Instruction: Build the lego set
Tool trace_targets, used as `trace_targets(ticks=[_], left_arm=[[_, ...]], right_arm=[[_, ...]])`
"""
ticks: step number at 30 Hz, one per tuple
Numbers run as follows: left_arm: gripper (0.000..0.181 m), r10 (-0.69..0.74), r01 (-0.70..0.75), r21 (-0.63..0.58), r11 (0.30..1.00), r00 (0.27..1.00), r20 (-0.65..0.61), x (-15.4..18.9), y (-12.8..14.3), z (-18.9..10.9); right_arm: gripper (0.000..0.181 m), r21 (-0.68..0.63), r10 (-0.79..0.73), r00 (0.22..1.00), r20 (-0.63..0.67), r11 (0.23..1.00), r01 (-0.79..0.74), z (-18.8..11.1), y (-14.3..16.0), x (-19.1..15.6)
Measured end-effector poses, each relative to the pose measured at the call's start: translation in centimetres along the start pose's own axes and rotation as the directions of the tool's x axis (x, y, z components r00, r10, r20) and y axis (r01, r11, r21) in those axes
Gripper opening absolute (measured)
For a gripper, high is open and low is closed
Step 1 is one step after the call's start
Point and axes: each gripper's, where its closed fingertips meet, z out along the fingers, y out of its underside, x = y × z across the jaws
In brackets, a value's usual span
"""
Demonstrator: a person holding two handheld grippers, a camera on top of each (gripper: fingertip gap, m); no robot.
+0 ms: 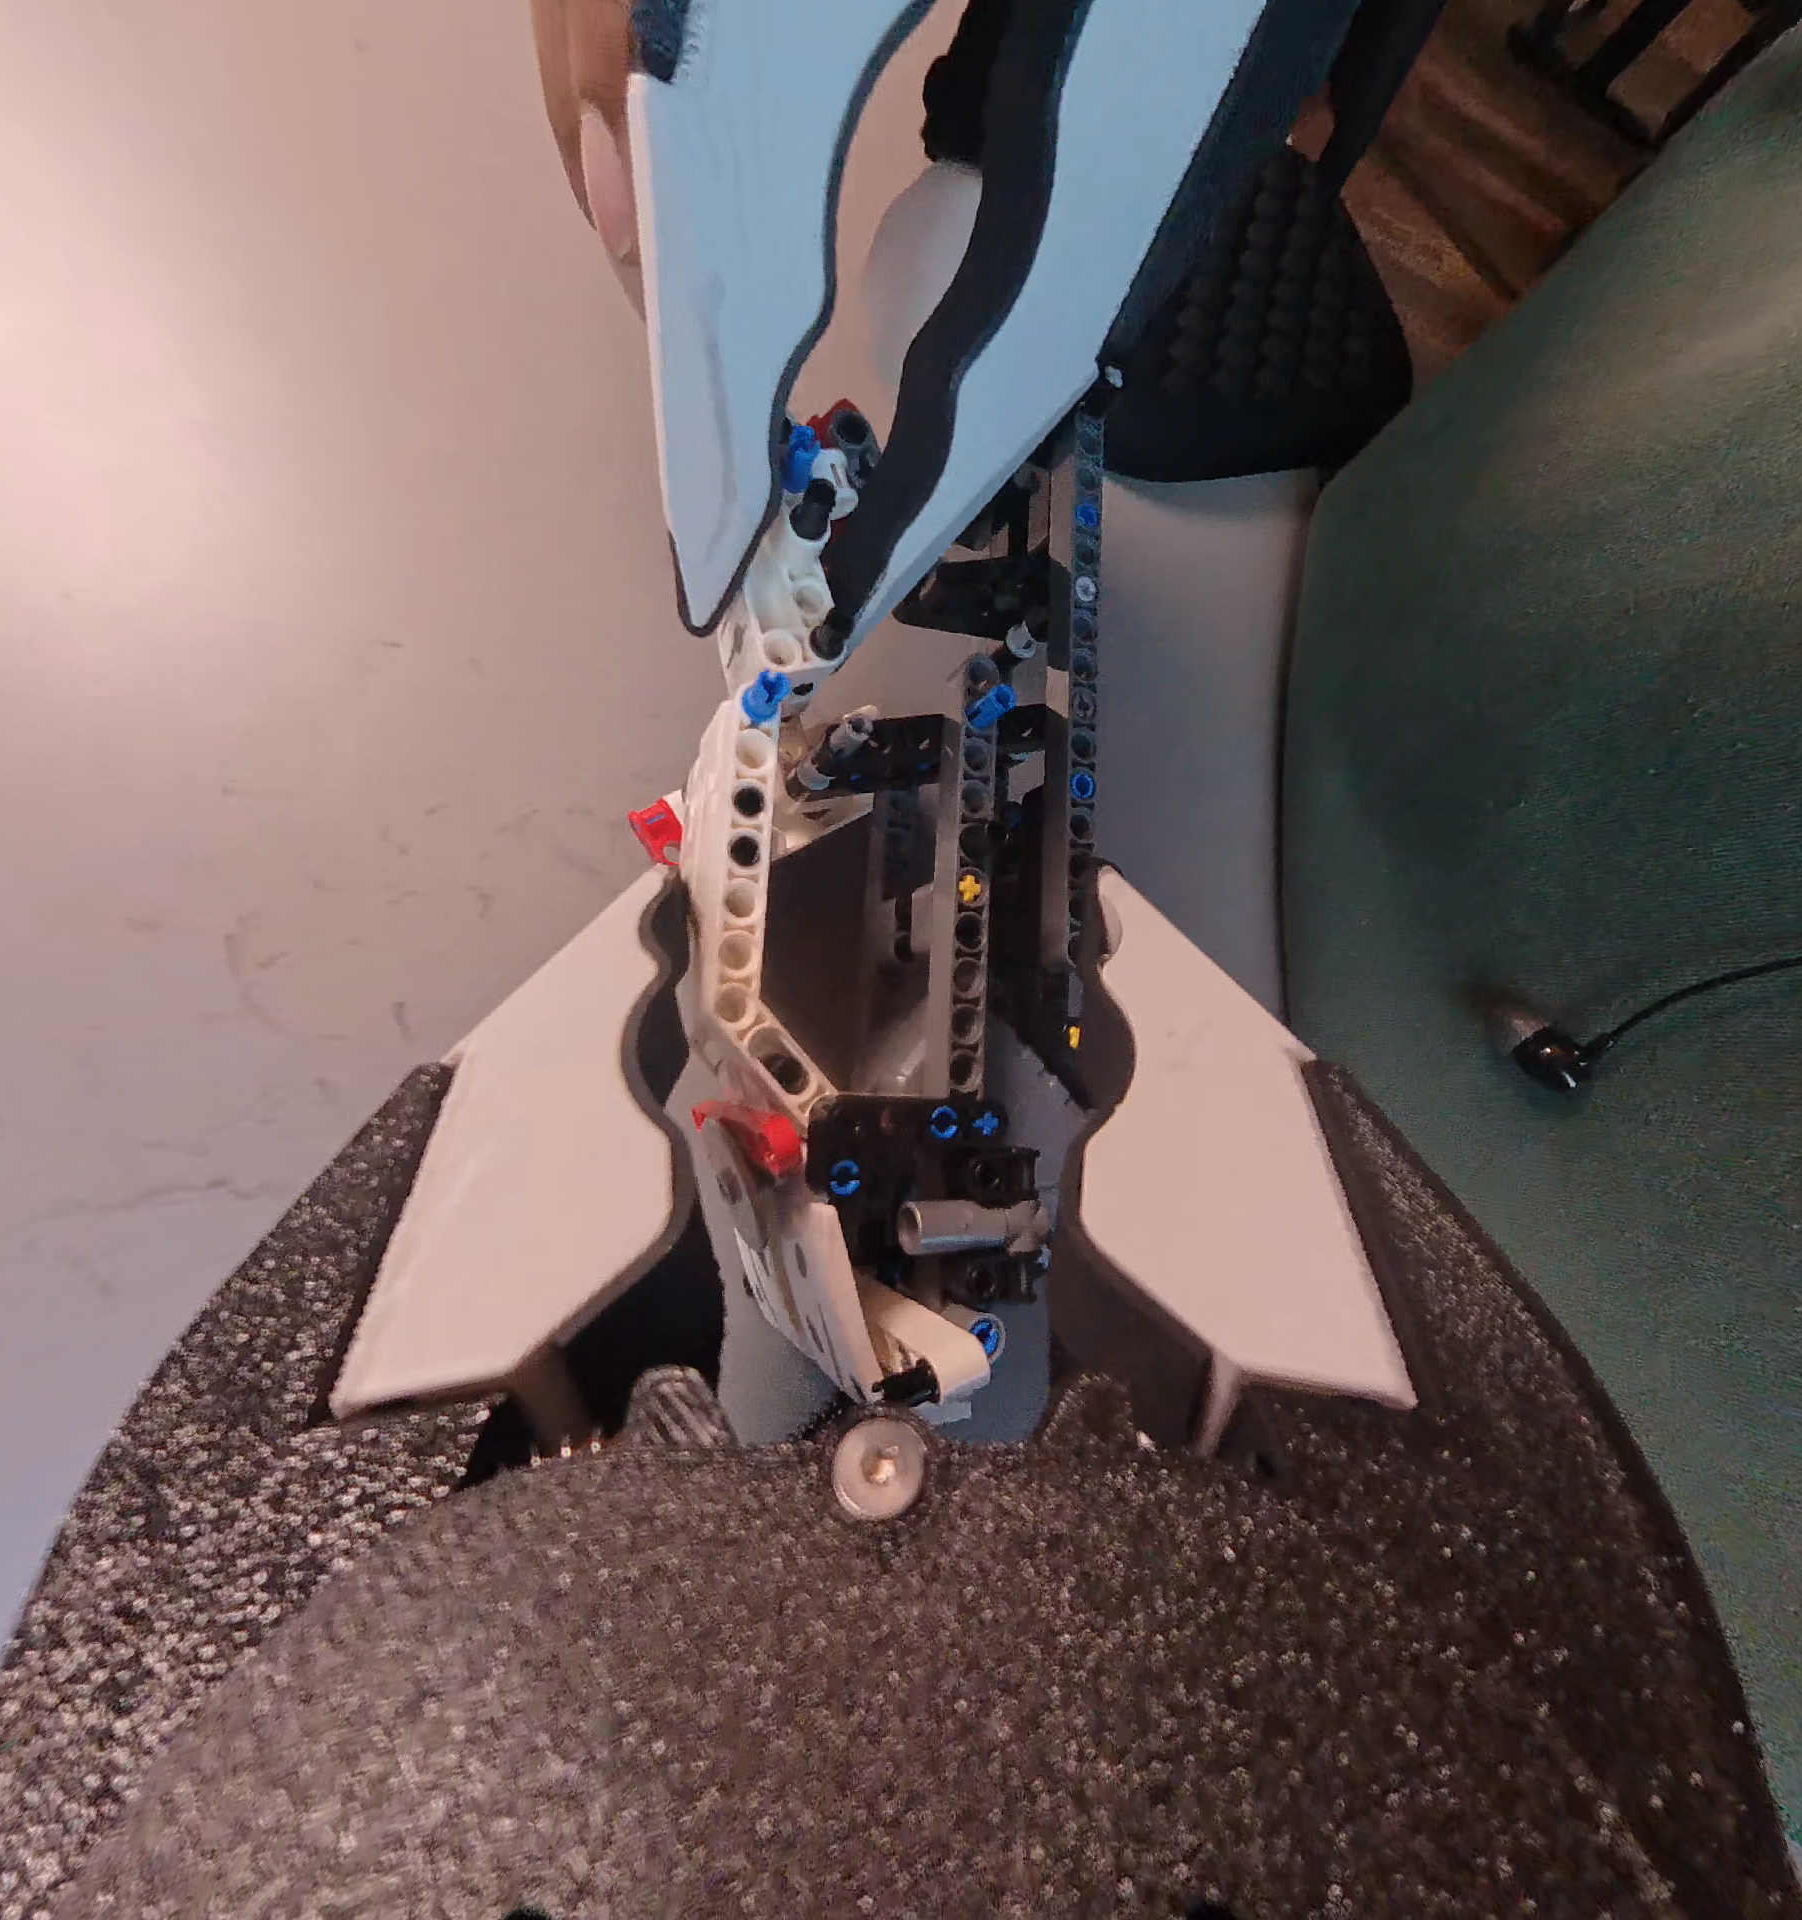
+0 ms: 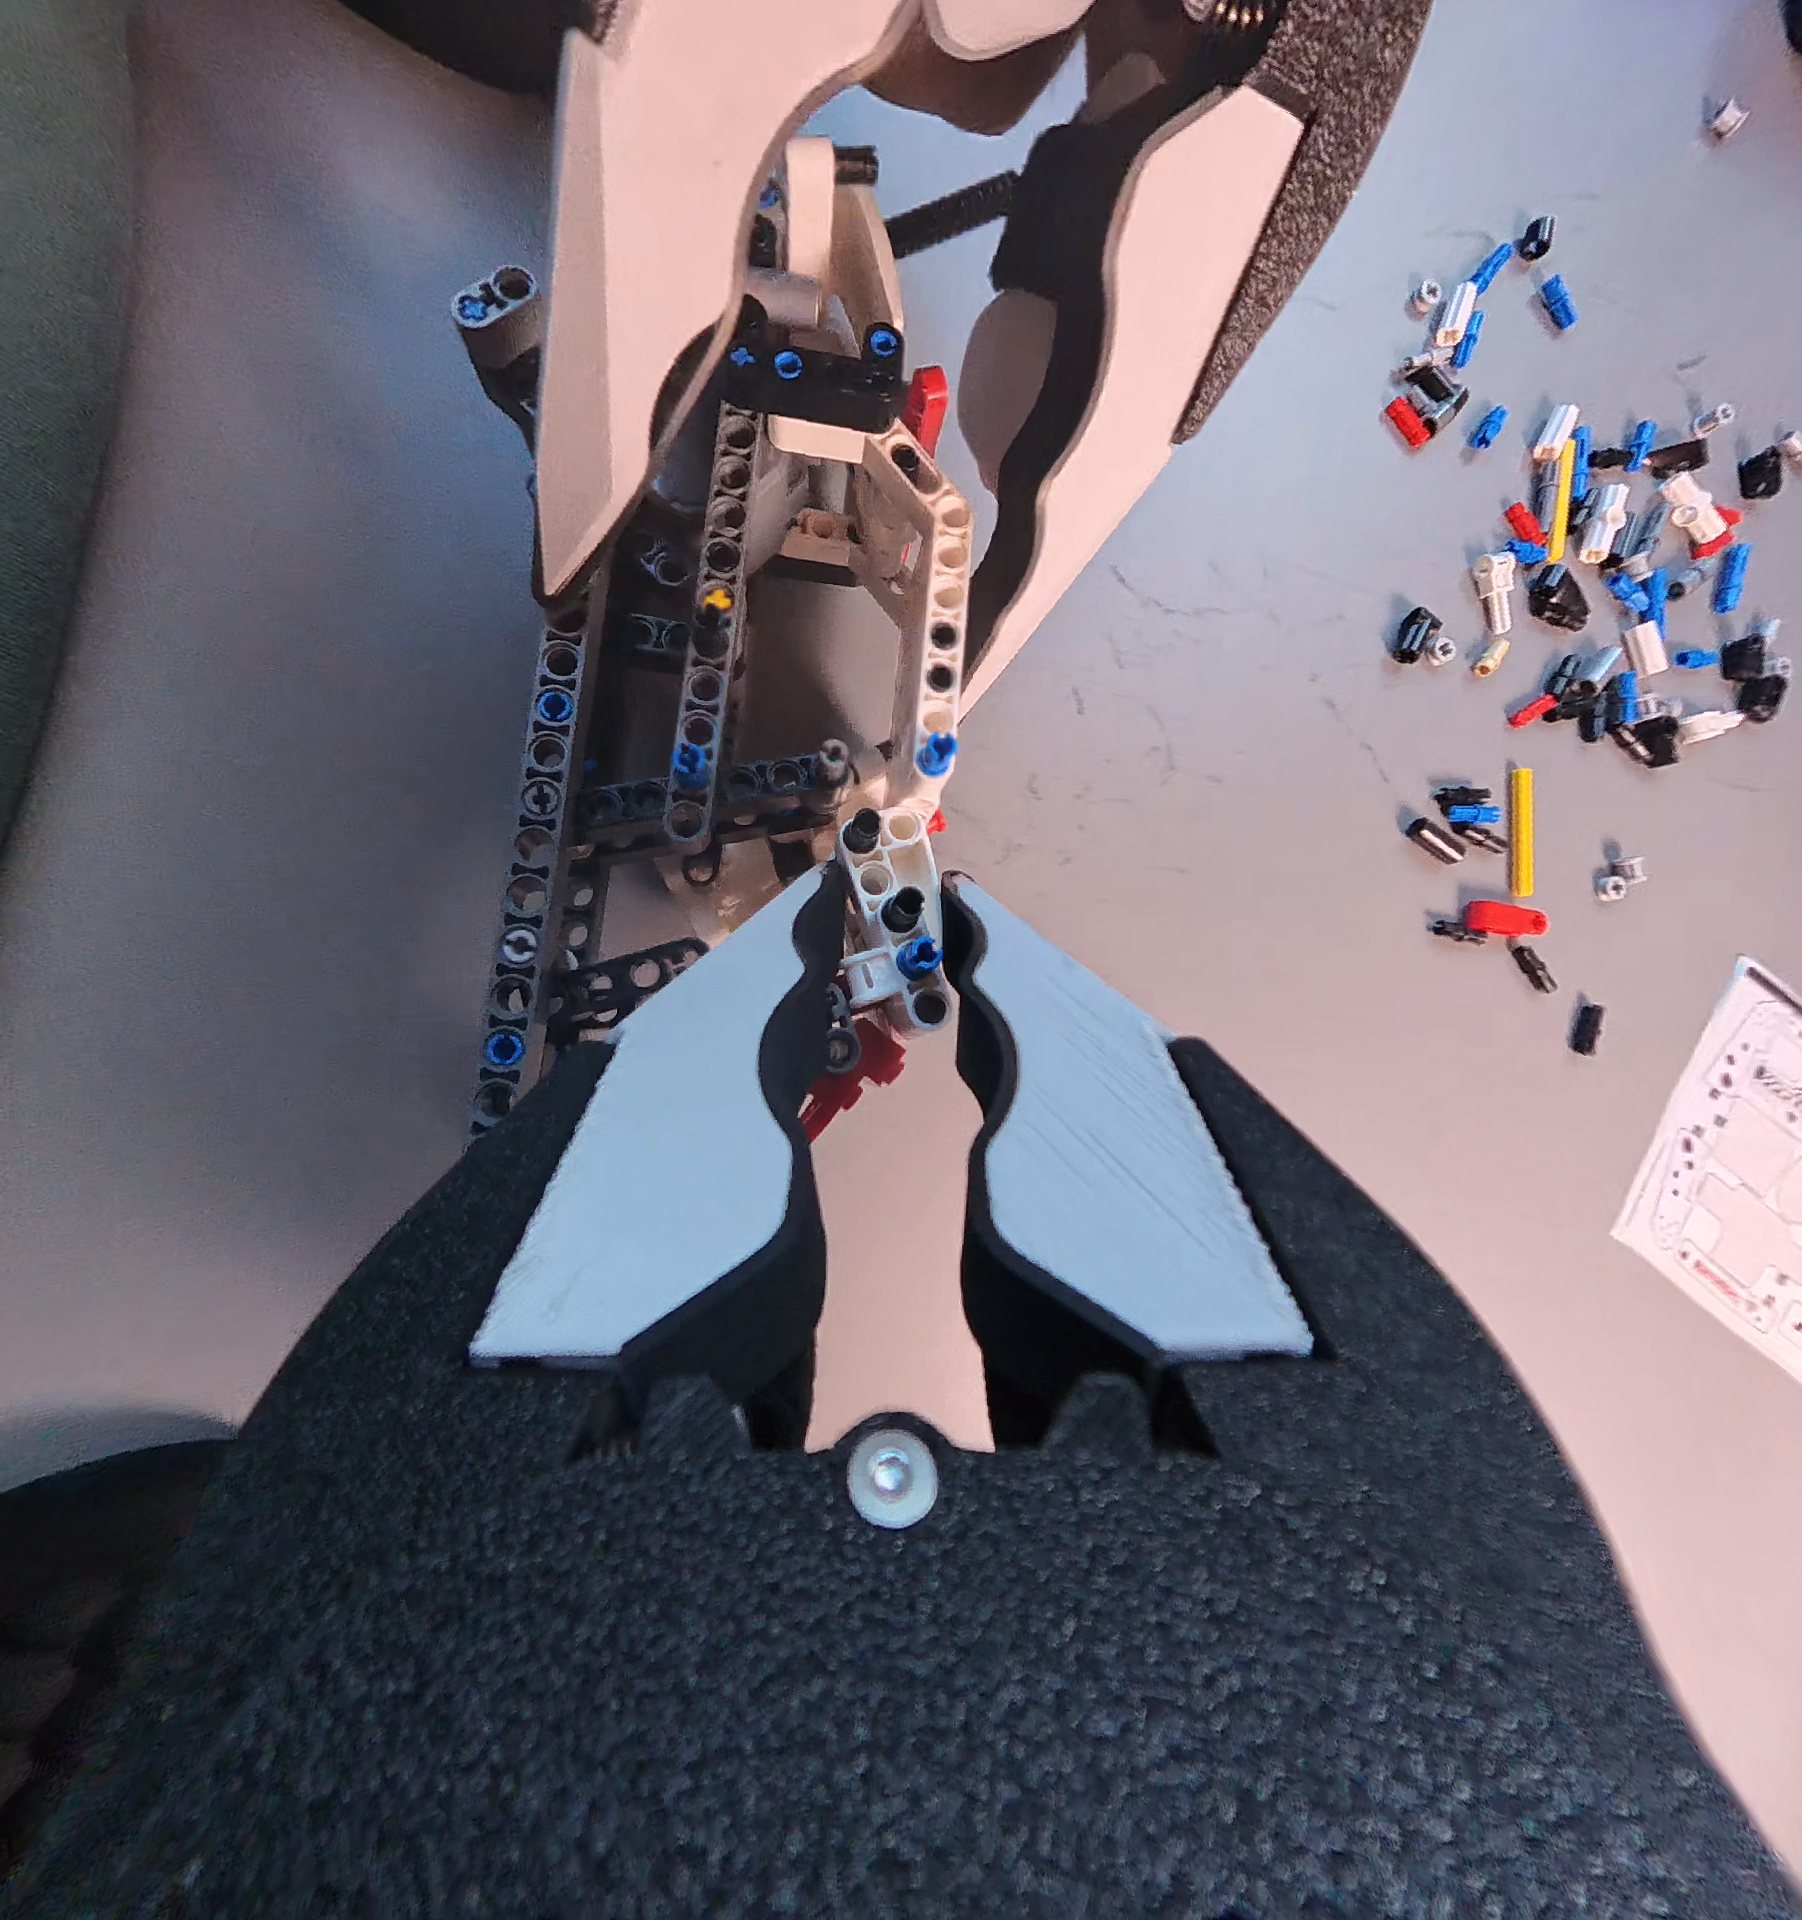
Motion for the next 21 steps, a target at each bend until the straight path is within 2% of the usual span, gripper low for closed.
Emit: trace_targets(ticks=[3, 7, 10, 14, 16, 21], left_arm=[[0.075, -0.009, 0.009, 0.016, 1.0, 1.0, -0.009, 0.0, 0.0, 0.0], [0.075, -0.015, 0.016, 0.053, 0.998, 1.0, -0.017, -0.1, -0.2, -0.2], [0.09, -0.04, 0.044, 0.069, 0.997, 0.997, -0.058, 0.3, -0.2, -0.2], [0.094, -0.015, 0.015, -0.01, 1.0, 1.0, -0.023, 0.4, 0.6, 0.6], [0.086, 0.011, -0.011, -0.049, 0.999, 1.0, 0.003, 0.4, 0.9, 1.0], [0.086, 0.016, -0.016, -0.03, 0.999, 1.0, 0.012, 0.5, 1.0, 1.3]], right_arm=[[0.017, -0.013, -0.052, 0.998, -0.025, 0.999, 0.052, 0.1, 0.0, 0.0], [0.017, 0.001, -0.007, 1.0, -0.02, 1.0, 0.007, 0.2, 0.1, 0.0], [0.017, 0.017, 0.025, 1.0, -0.004, 1.0, -0.025, 0.3, 0.2, 0.0], [0.017, 0.023, 0.013, 1.0, 0.025, 1.0, -0.014, 0.4, 0.1, -0.3], [0.017, 0.022, 0.001, 0.999, 0.043, 1.0, -0.002, 0.4, 0.0, -0.4], [0.017, 0.037, -0.012, 0.998, 0.064, 0.999, 0.01, 0.6, 0.2, -0.7]])
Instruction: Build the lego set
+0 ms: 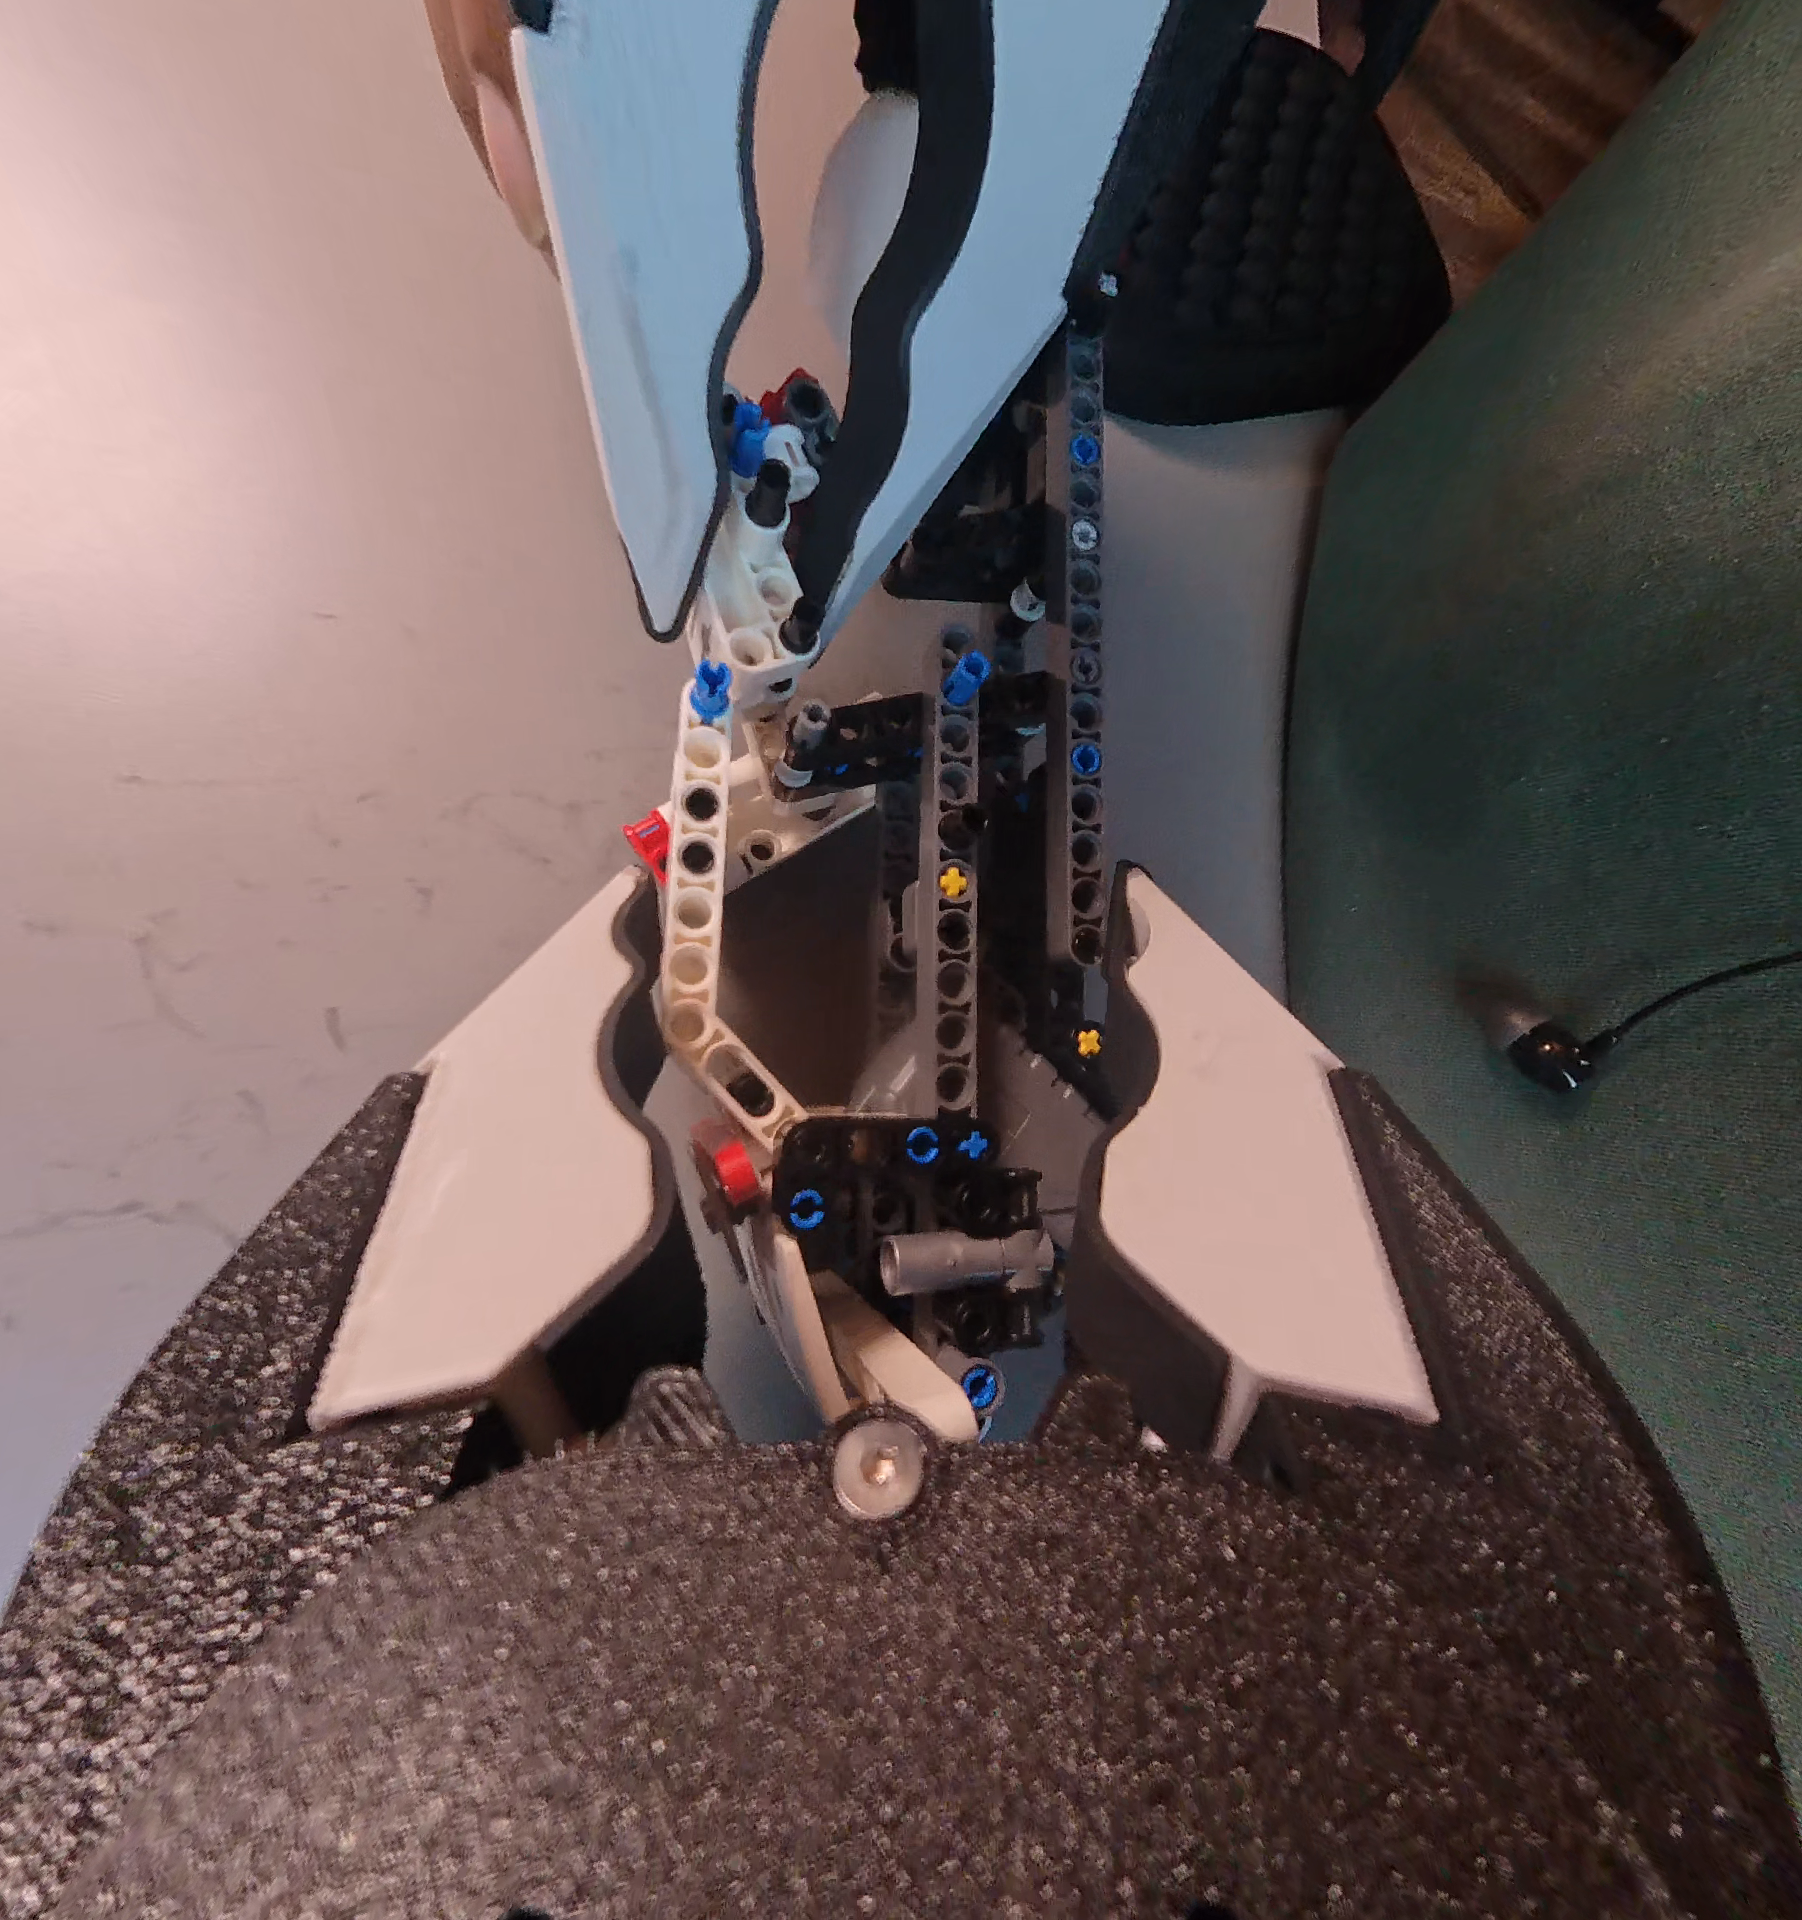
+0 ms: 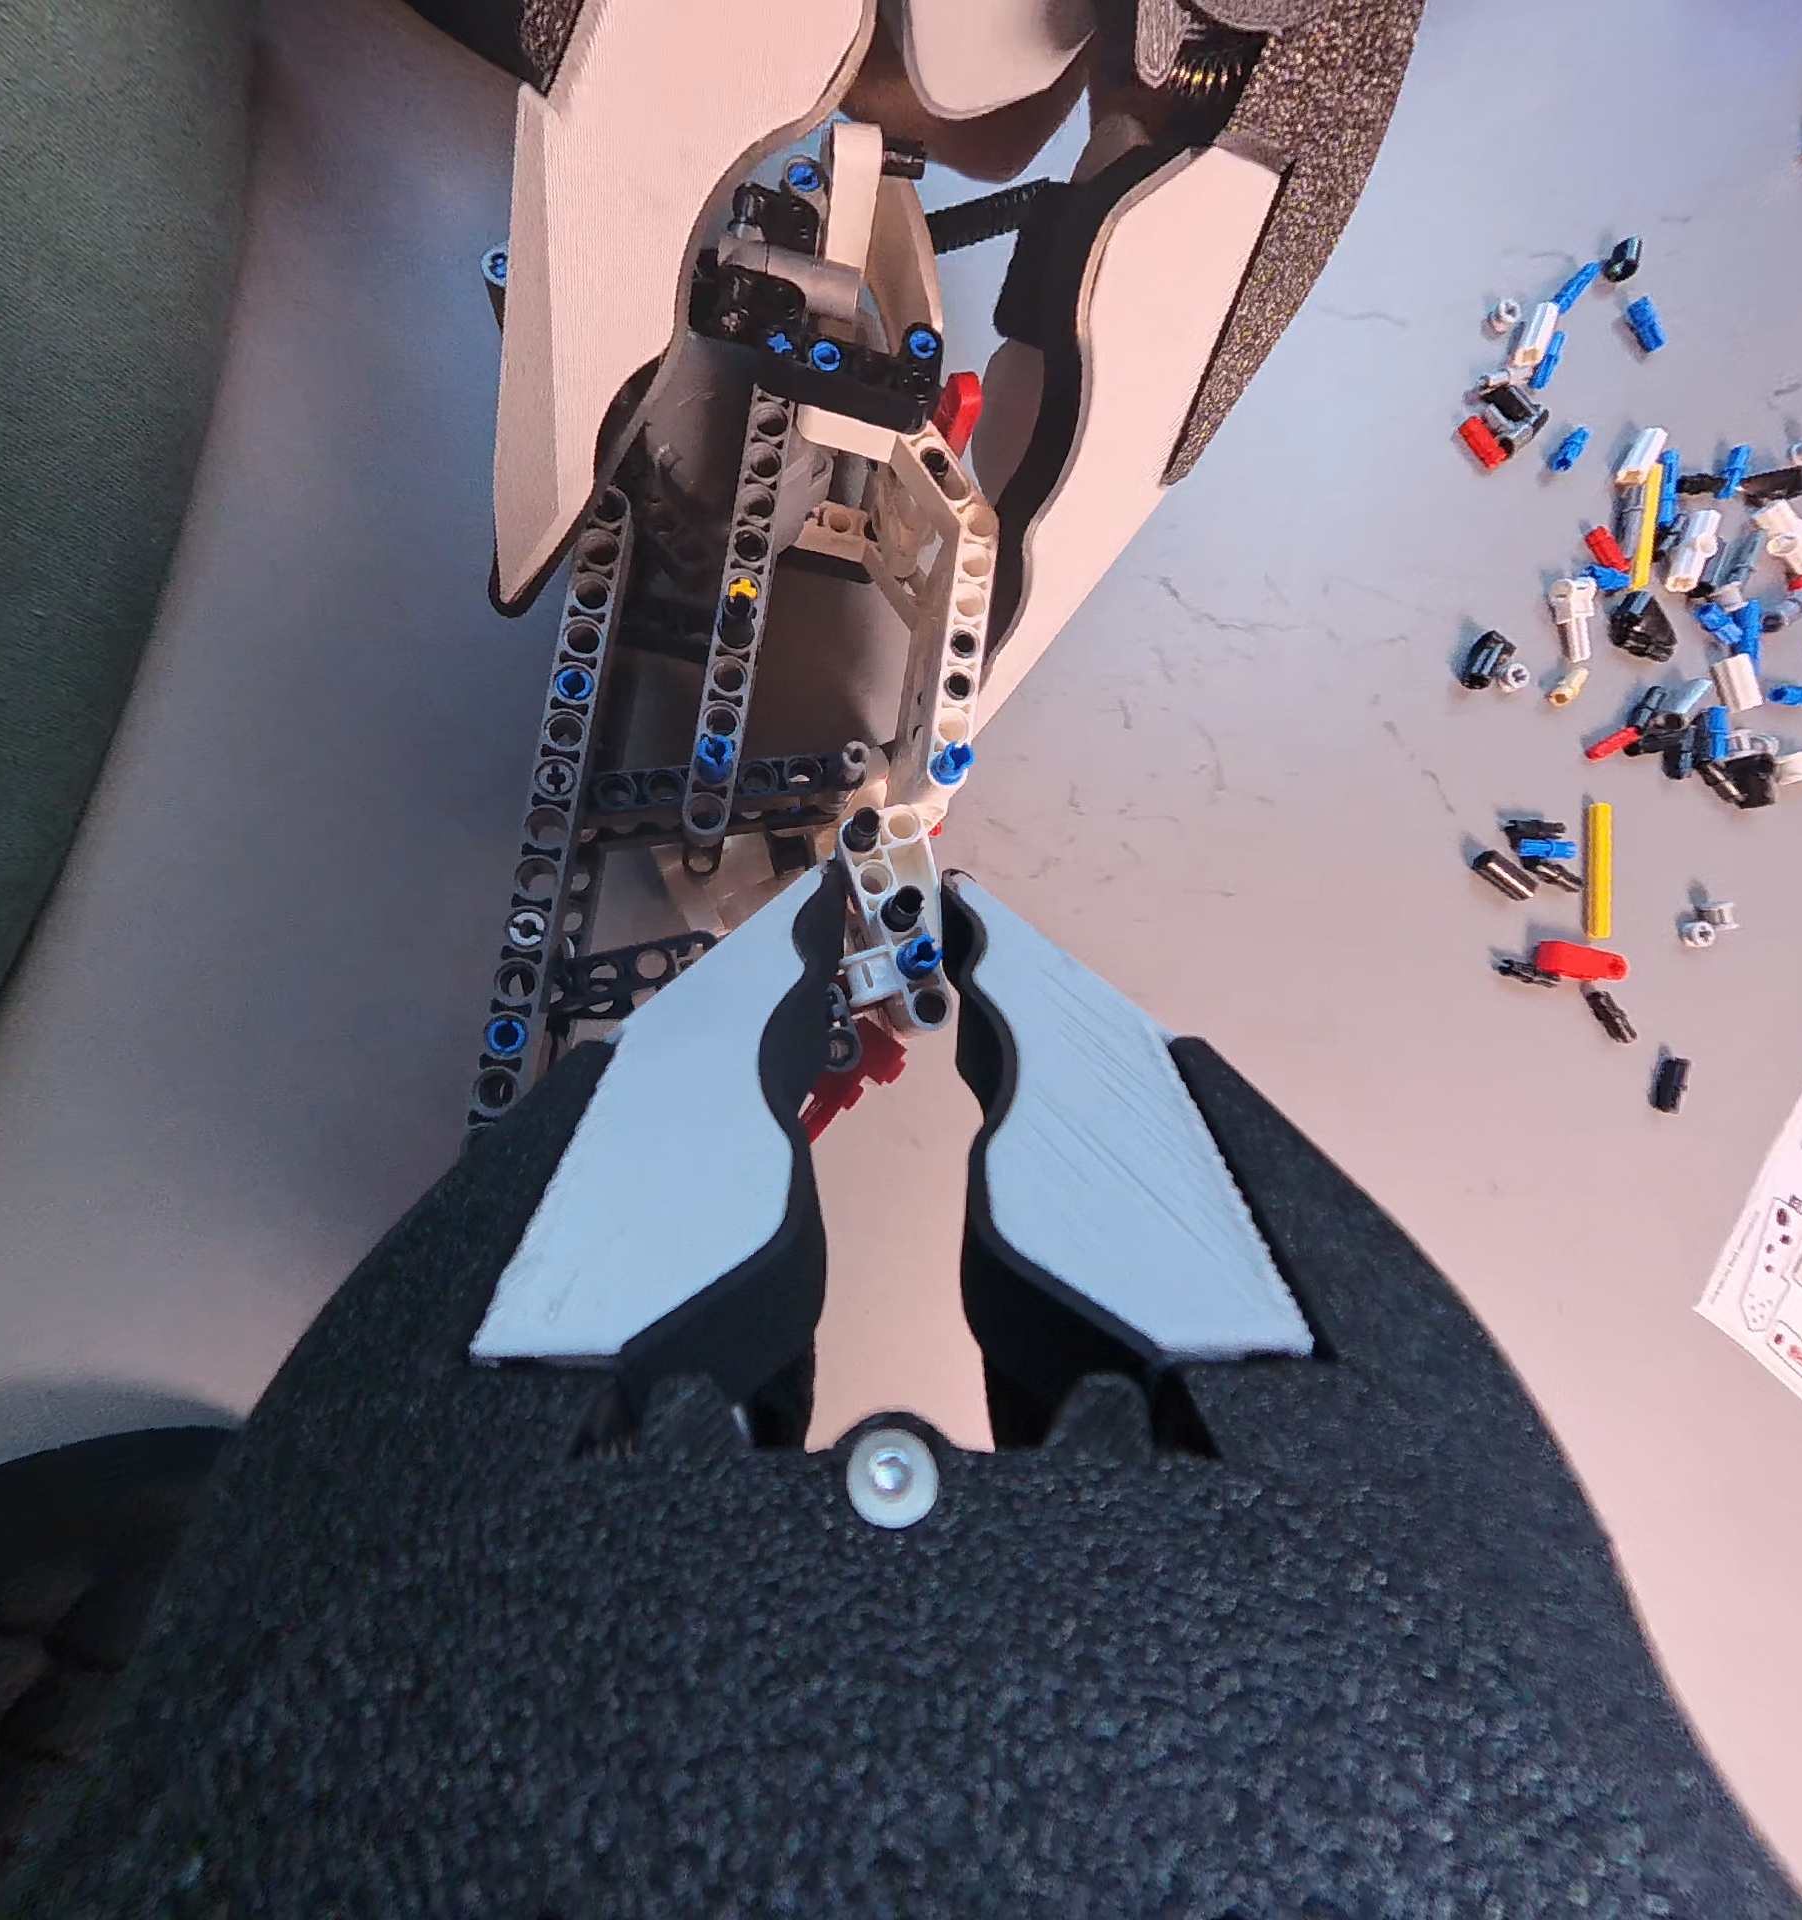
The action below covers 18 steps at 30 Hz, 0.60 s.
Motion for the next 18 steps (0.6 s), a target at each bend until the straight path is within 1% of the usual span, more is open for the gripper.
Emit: trace_targets(ticks=[4, 6, 9, 13, 17, 18], left_arm=[[0.085, 0.004, -0.004, 0.015, 1.0, 1.0, 0.005, 0.0, 0.0, 0.1], [0.084, 0.002, -0.002, 0.02, 1.0, 1.0, 0.004, -0.1, 0.0, 0.1], [0.084, 0.01, -0.01, 0.022, 1.0, 1.0, 0.005, 0.0, 0.0, 0.1], [0.084, 0.01, -0.01, 0.023, 1.0, 1.0, 0.001, 0.1, 0.0, 0.2], [0.084, 0.014, -0.013, 0.021, 1.0, 1.0, -0.006, 0.2, 0.1, 0.2], [0.084, 0.014, -0.013, 0.023, 1.0, 1.0, -0.006, 0.2, 0.0, 0.2]], right_arm=[[0.017, -0.004, -0.059, 0.998, 0.001, 0.998, 0.059, 0.2, 0.1, -0.1], [0.017, 0.002, -0.05, 0.999, 0.005, 0.999, 0.05, 0.3, 0.2, 0.0], [0.017, 0.028, 0.001, 0.999, 0.04, 1.0, -0.002, 0.3, 0.4, -0.1], [0.017, 0.025, -0.032, 0.997, 0.069, 0.999, 0.031, 0.6, 0.7, -0.2], [0.016, -0.009, -0.088, 0.993, 0.084, 0.996, 0.089, 0.6, 0.8, -0.4], [0.015, -0.037, -0.107, 0.99, 0.093, 0.993, 0.111, 0.7, 1.1, -0.5]])
